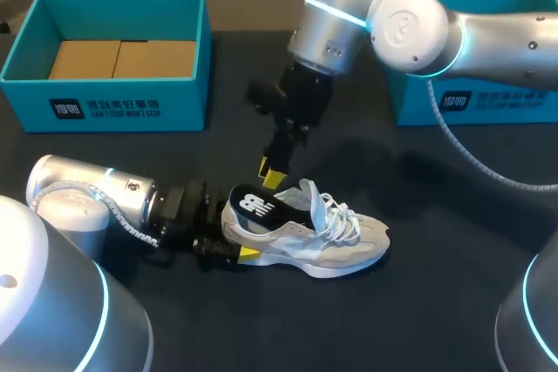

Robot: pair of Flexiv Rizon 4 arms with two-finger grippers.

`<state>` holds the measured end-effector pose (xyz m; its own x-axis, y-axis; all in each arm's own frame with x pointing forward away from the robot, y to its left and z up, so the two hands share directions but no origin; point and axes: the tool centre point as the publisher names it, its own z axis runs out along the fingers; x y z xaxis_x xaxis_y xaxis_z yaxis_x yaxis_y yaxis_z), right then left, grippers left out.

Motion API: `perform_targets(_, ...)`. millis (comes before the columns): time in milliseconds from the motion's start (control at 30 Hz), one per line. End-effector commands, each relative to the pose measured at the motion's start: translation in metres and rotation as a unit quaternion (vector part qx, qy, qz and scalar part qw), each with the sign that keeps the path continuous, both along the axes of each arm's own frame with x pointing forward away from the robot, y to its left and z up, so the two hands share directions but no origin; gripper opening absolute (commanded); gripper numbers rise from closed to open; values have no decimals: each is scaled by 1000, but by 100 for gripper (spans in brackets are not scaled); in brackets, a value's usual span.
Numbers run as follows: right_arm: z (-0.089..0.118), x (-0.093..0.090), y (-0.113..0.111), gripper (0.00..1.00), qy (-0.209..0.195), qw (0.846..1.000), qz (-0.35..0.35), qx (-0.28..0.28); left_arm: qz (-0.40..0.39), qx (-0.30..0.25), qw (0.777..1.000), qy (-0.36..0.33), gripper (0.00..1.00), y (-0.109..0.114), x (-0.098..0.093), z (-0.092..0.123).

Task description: Take the shoe out of the shoebox, open the shoe tongue, remove and reinsert the insole, then place the shoe into the shoebox

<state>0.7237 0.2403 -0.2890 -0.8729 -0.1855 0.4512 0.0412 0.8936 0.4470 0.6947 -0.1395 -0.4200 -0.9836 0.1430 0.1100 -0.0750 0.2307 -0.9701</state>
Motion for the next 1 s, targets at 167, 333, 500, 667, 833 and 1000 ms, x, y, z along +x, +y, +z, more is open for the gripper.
perform_targets(167,-12,6,5,39,10,1000,3,6,0,2,1000,0,0,-1,1,-2)
perform_targets(333,-17,12,8,38,22,1000,10,7,0,2,1000,0,0,-1,1,-2)
perform_targets(500,-19,16,11,38,38,999,20,5,0,2,1000,0,0,-1,1,-2)
perform_targets(667,-19,16,12,39,46,999,26,9,0,2,1000,0,0,-1,1,-2)
perform_targets(833,-21,21,12,40,57,998,30,14,0,2,1000,0,0,-1,1,-2)
perform_targets(1000,-25,26,9,38,76,996,34,19,0,2,1000,0,0,-1,1,-2)
